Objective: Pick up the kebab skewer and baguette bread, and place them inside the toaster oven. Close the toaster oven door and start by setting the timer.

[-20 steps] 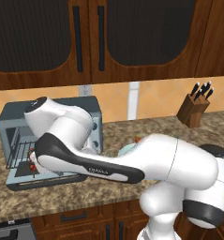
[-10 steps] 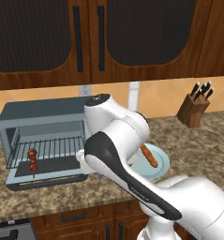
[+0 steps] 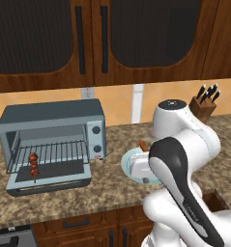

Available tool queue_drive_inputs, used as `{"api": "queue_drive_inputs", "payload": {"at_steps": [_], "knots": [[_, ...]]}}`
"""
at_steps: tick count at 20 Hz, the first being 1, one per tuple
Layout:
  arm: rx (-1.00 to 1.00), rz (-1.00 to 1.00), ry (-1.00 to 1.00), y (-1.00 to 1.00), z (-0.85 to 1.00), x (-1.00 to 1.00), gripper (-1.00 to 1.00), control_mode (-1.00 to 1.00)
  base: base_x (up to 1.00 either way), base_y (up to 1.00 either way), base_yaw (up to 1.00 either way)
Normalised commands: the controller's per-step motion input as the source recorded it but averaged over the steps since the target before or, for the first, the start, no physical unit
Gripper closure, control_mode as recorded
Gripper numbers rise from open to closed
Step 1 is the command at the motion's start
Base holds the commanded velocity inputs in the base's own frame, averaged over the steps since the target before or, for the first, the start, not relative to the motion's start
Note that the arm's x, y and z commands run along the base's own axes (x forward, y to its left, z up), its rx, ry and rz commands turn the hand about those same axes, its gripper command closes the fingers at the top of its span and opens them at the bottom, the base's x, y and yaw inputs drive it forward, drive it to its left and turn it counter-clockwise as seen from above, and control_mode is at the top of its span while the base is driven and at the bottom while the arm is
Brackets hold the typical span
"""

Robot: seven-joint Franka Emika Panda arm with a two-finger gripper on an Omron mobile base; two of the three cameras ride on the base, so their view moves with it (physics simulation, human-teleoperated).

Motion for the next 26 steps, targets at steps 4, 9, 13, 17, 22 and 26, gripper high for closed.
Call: {"api": "queue_drive_inputs", "payload": {"at_steps": [4, 9, 13, 17, 22, 26], "knots": [[-0.09, -0.11, -0.03, -0.37, 0.17, 0.09, -1.00, -1.00, 0.00, 0.00, 0.00], [-0.01, 0.00, 0.00, -0.80, 0.06, 0.25, -1.00, -1.00, 0.00, 0.00, 0.00], [0.00, 0.08, 0.01, -1.00, 0.00, 0.42, -1.00, -1.00, 0.00, 0.00, 0.00], [0.00, 0.12, 0.00, -0.28, -0.24, 0.94, -1.00, -1.00, 0.00, 0.00, 0.00], [0.05, 0.13, 0.00, -0.02, -0.39, 0.89, -1.00, -1.00, 0.00, 0.00, 0.00], [0.01, 0.09, 0.00, -0.01, -0.59, 0.69, -1.00, -1.00, 0.00, 0.00, 0.00]]}}
